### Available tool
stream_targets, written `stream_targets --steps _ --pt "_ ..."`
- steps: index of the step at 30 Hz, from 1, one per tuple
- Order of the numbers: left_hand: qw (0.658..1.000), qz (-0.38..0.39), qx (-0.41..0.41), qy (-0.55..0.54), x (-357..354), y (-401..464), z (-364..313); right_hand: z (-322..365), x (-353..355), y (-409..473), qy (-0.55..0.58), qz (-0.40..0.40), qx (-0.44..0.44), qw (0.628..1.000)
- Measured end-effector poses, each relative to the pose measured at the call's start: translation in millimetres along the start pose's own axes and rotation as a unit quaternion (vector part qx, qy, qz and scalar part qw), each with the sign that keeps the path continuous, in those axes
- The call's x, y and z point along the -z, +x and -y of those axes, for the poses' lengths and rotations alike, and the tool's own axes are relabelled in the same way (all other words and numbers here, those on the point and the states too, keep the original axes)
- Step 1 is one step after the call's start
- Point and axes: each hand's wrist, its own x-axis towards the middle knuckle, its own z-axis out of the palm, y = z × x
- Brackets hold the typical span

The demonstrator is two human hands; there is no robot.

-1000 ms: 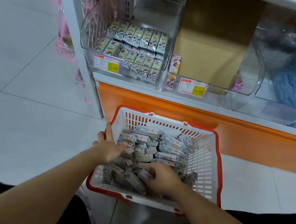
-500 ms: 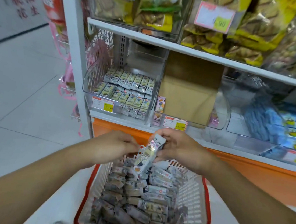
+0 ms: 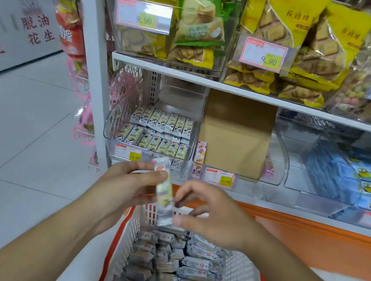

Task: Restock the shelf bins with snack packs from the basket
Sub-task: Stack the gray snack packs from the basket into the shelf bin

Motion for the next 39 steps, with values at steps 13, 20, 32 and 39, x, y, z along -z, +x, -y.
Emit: stream_targets --steps 13,20,32,39 --pt "0.990 -0.060 -0.038 0.120 -1.1 7.0 4.9 20.4 -32.4 11.5 -0.195 -0.085 0.059 0.975" --pt "0.990 -0.063 -0.050 0.117 10.7 13.6 -5.1 29.6 -38.6 28.3 -0.204 -0.095 0.058 0.973" --pt "0.725 -0.064 -0.133 0.672 96.6 76.1 -18.5 35.5 3.3 215.0 -0.212 -0.113 -0.017 0.971" --pt "0.715 -0.070 -0.107 0.688 89.4 79.9 -16.6 -4.4 -12.2 269.7 -0.193 -0.039 -0.057 0.979"
